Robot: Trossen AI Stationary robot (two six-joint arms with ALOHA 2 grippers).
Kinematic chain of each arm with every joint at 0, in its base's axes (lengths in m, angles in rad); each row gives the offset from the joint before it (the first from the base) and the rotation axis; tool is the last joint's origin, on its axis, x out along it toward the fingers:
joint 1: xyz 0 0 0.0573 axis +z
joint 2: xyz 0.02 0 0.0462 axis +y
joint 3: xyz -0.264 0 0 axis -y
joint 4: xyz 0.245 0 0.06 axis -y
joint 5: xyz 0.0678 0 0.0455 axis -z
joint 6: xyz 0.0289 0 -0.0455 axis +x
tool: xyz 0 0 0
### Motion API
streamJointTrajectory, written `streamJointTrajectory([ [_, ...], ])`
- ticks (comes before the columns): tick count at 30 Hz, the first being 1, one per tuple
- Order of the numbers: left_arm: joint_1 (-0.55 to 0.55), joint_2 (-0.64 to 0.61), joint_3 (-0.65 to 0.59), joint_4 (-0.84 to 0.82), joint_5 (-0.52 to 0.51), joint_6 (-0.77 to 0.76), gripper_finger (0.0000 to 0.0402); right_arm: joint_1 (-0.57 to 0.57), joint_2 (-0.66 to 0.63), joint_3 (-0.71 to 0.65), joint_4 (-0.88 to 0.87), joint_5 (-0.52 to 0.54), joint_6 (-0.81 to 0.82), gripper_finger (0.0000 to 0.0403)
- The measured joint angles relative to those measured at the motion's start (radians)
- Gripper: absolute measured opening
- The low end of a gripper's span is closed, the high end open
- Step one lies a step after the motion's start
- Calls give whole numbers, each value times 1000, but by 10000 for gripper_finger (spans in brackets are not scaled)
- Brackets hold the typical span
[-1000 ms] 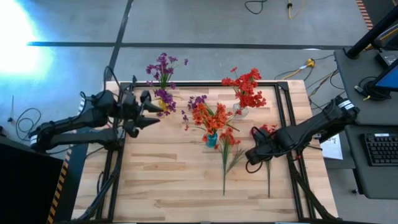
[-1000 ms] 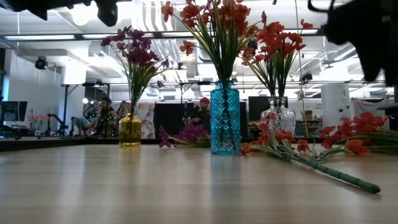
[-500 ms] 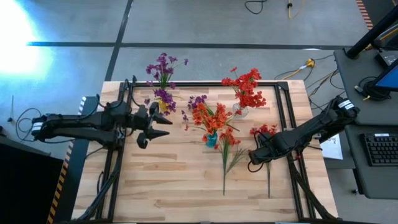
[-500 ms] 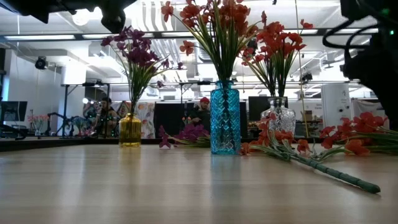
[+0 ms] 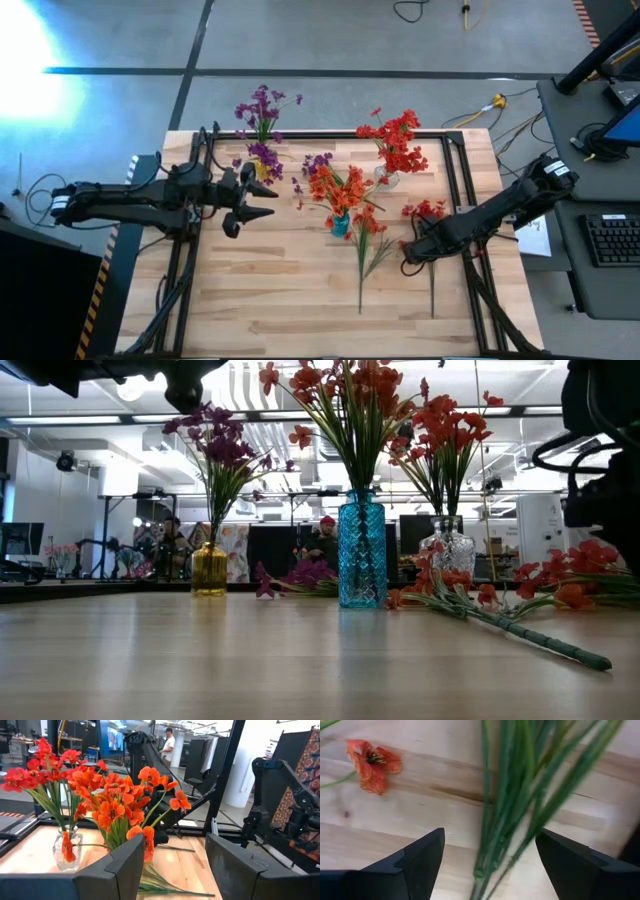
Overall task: Sort flowers into vase by color
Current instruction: Put the red flowers into the transparent vase
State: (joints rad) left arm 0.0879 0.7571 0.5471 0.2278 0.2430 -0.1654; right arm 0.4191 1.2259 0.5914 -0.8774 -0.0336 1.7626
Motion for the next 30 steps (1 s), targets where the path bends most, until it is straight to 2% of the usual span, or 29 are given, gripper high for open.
streamJointTrajectory([
  [6, 0, 24, 0, 12, -21, 0, 197, 0, -1, -45, 77, 6, 32, 270],
  [16, 0, 73, 0, 18, -25, 0, 197, 0, -1, -44, 76, 6, 102, 138],
  [21, 0, 87, 0, 45, -25, -5, 197, 0, -2, -44, 76, 6, 105, 87],
  [25, 0, 89, 0, 70, -25, -8, 197, 0, -2, -44, 75, 6, 105, 61],
  [30, 0, 82, 0, 81, -25, -11, 197, 0, -4, -45, 73, 6, 82, 49],
])
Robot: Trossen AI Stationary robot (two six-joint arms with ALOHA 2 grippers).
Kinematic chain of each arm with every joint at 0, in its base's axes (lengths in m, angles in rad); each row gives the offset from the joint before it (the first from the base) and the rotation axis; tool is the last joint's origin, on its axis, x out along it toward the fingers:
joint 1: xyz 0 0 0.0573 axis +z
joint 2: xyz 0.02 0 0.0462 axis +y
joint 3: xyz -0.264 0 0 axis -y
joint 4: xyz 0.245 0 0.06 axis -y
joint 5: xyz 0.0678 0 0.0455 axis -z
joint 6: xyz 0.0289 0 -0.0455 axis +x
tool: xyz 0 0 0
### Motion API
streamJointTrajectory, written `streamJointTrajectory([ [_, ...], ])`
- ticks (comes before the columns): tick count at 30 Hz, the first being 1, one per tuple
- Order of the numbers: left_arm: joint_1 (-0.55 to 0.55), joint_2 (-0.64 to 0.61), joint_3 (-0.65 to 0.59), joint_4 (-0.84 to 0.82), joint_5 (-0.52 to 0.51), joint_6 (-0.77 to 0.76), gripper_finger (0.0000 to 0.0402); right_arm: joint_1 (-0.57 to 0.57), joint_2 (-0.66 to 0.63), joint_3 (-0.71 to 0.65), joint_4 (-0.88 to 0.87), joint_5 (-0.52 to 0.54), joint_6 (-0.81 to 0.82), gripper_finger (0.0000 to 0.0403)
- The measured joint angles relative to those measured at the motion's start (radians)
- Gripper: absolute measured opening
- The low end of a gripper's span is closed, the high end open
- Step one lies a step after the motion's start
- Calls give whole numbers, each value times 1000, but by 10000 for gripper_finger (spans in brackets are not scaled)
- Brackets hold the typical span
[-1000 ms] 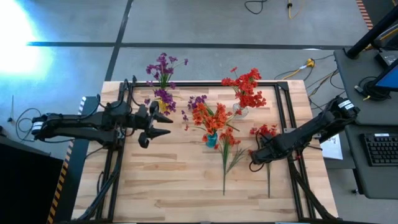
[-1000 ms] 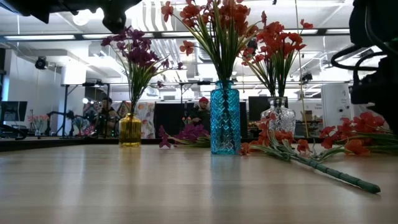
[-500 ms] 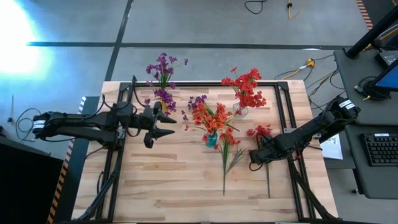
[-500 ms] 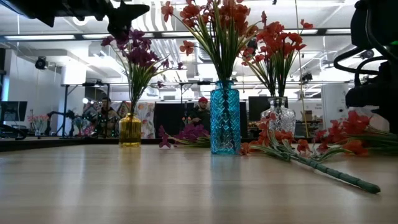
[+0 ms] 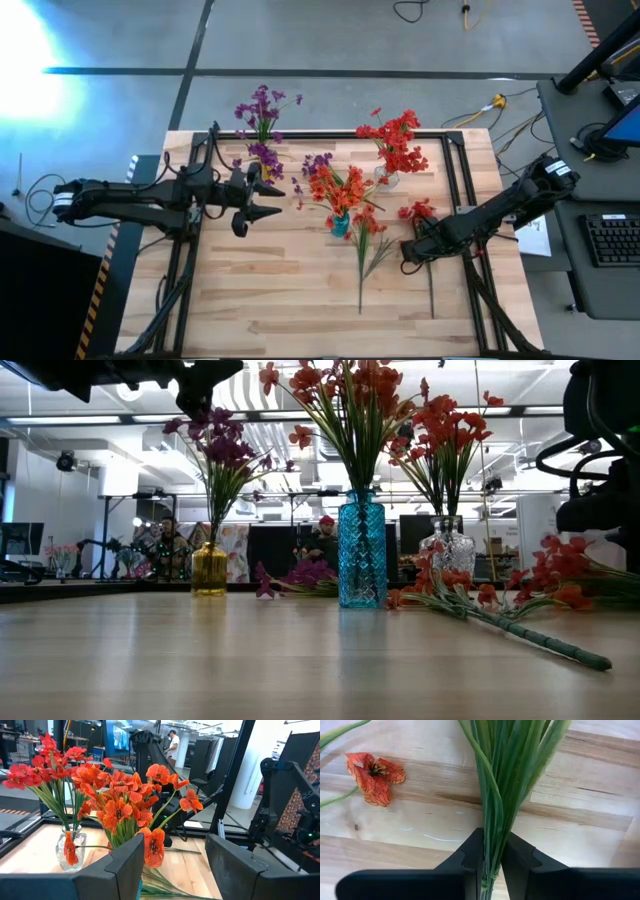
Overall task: Sort flowers into vase by color
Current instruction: Put the red flowers into the transparent vase
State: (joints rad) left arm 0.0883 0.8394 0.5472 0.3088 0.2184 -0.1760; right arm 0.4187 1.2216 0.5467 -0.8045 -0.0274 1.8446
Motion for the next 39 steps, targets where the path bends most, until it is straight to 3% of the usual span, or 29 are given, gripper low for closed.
streamJointTrajectory([
  [7, 0, 0, 0, -2, 0, -1, 197, 0, -26, -2, -26, -3, -15, 47],
  [12, 0, 0, 0, -3, 0, -1, 197, 1, -87, 69, -125, 17, -51, 47],
  [20, 0, 0, 0, -4, 0, -1, 197, 10, -169, 276, -385, 241, -101, 47],
  [28, 0, 0, 0, -6, 0, -2, 197, 27, -200, 439, -399, 389, -249, 47],
  [39, 0, 0, 0, -13, 0, -6, 197, 35, -197, 632, -396, 476, -446, 47],
])
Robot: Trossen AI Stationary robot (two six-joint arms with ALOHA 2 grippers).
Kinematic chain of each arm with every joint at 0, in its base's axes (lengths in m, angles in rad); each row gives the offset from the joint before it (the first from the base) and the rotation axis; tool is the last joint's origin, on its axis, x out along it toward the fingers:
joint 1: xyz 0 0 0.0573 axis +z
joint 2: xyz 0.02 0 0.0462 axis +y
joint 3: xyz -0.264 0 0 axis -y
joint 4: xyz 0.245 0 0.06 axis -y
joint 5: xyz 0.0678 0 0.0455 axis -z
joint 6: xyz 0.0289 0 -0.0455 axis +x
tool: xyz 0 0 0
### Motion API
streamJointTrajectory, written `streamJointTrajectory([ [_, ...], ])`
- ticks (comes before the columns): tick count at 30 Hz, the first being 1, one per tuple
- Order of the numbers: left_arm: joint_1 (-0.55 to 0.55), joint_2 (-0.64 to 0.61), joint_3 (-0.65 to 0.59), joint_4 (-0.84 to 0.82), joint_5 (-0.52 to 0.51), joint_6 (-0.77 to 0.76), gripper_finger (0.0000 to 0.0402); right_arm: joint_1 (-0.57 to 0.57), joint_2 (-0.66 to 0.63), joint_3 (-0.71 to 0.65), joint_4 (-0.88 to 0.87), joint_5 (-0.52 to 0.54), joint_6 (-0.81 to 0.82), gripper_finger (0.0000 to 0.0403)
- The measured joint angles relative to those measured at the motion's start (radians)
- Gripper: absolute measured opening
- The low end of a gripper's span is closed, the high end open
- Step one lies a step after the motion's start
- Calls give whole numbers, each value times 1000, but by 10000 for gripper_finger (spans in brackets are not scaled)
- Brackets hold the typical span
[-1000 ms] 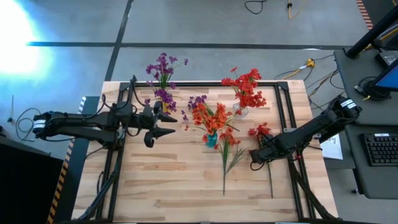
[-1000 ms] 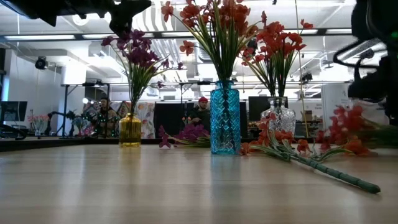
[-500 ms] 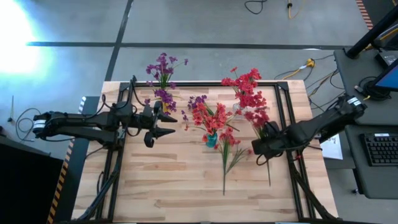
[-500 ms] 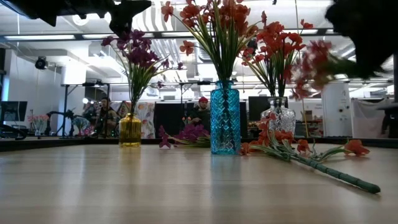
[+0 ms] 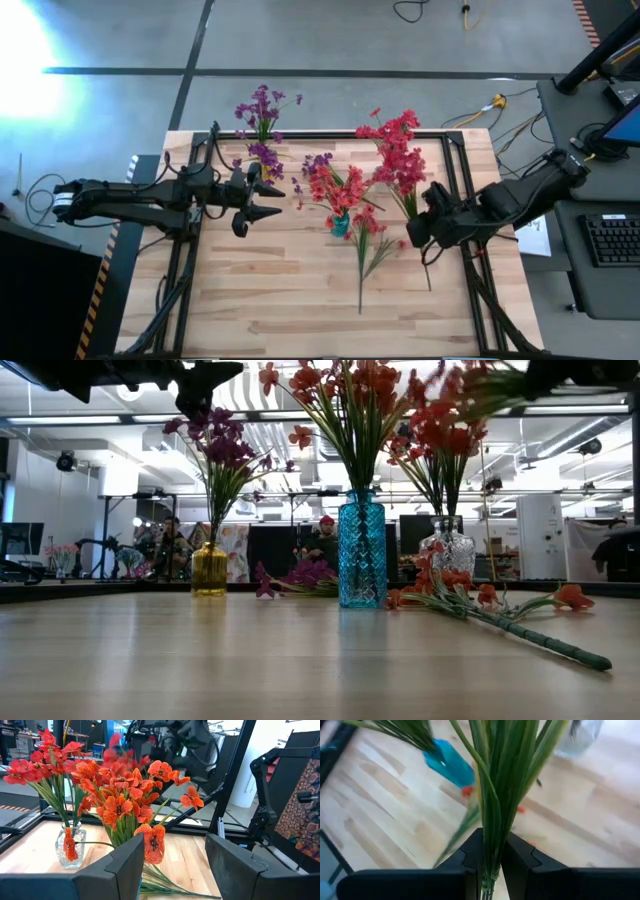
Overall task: Sort flowers into vase by color
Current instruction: Put the red flowers into the transparent vase
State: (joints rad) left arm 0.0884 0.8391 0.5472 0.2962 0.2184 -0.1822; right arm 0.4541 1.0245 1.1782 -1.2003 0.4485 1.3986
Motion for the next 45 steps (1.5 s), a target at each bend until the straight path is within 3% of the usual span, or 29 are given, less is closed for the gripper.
streamJointTrajectory([
  [4, 0, 0, 0, 0, 0, 0, 197, 0, -2, 40, 2, 112, -83, 47],
  [11, 0, 0, 0, 1, 0, 6, 197, 0, 5, 38, 10, 602, -208, 47],
  [16, 0, 0, 0, 0, 0, 3, 197, 0, 6, 36, 73, 777, -279, 47],
  [28, 0, 0, 0, 0, 0, 8, 197, -3, 50, 32, 514, 870, -807, 45],
  [34, 0, 0, 0, 0, 0, 9, 197, -3, 70, 32, 533, 945, -822, 31],
  [45, 0, 0, 0, 3, -3, 13, 197, -40, 88, 32, 635, 944, -807, 29],
])
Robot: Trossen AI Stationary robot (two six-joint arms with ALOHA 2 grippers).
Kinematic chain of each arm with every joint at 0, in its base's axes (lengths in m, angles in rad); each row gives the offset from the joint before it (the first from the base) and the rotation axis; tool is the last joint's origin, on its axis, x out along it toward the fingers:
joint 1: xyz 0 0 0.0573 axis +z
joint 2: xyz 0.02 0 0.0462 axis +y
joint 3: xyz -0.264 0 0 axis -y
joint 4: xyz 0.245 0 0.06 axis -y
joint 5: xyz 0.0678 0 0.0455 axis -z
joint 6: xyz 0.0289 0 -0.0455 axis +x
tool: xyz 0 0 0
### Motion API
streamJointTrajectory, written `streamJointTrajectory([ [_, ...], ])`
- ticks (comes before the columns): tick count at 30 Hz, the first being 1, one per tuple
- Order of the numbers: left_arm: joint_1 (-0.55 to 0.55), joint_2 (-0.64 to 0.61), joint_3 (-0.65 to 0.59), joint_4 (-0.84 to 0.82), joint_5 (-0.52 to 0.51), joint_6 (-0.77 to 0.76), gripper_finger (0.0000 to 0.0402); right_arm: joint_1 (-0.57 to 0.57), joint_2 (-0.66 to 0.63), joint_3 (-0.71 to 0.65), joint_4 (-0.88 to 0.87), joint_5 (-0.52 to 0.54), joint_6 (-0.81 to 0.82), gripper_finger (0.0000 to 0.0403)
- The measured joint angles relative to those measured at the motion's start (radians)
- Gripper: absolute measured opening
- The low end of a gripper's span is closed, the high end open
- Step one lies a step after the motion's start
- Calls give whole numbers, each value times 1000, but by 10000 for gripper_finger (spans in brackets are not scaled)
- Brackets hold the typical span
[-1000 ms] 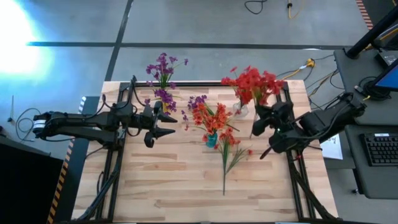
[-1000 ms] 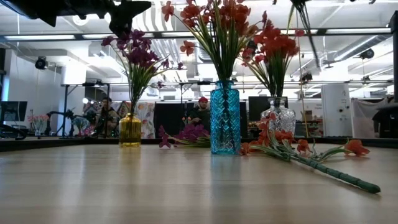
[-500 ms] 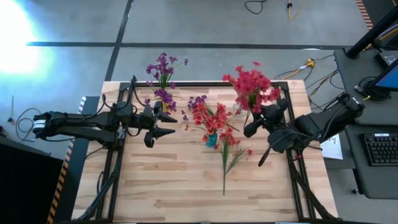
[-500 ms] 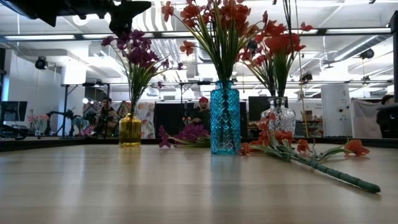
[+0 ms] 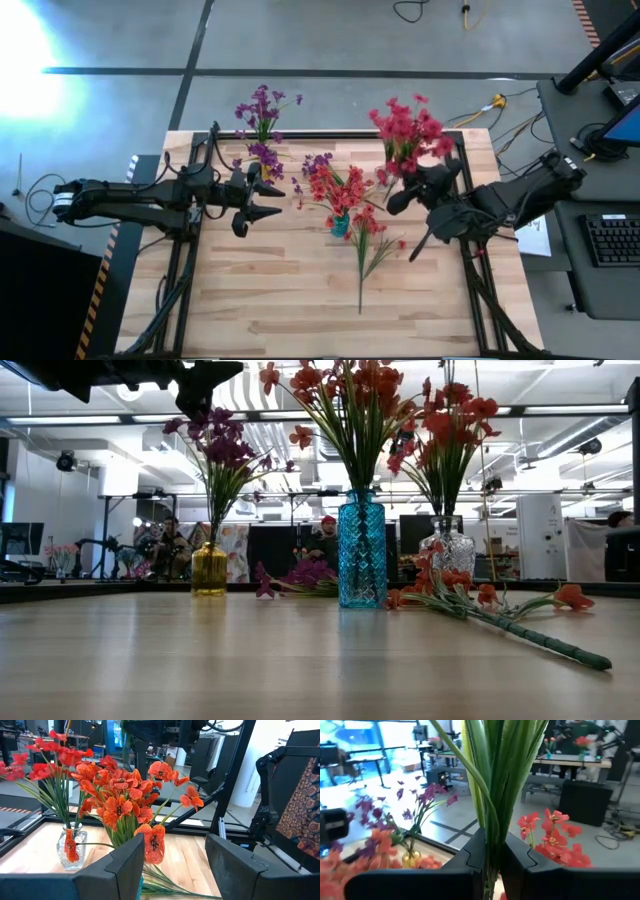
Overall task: Sort flowers into vase by color
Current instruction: Put the red flowers into the transparent vase
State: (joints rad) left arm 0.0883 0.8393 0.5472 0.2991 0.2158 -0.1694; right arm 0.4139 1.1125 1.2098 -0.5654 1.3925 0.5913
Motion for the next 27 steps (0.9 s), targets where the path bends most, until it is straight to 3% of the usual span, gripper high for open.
streamJointTrajectory([
  [10, 0, 0, 0, 0, -1, 1, 197, -120, 82, 0, 24, 47, -1, 29],
  [27, 0, 0, 0, -2, -1, 0, 197, -278, 89, -12, 21, 50, -14, 29],
])
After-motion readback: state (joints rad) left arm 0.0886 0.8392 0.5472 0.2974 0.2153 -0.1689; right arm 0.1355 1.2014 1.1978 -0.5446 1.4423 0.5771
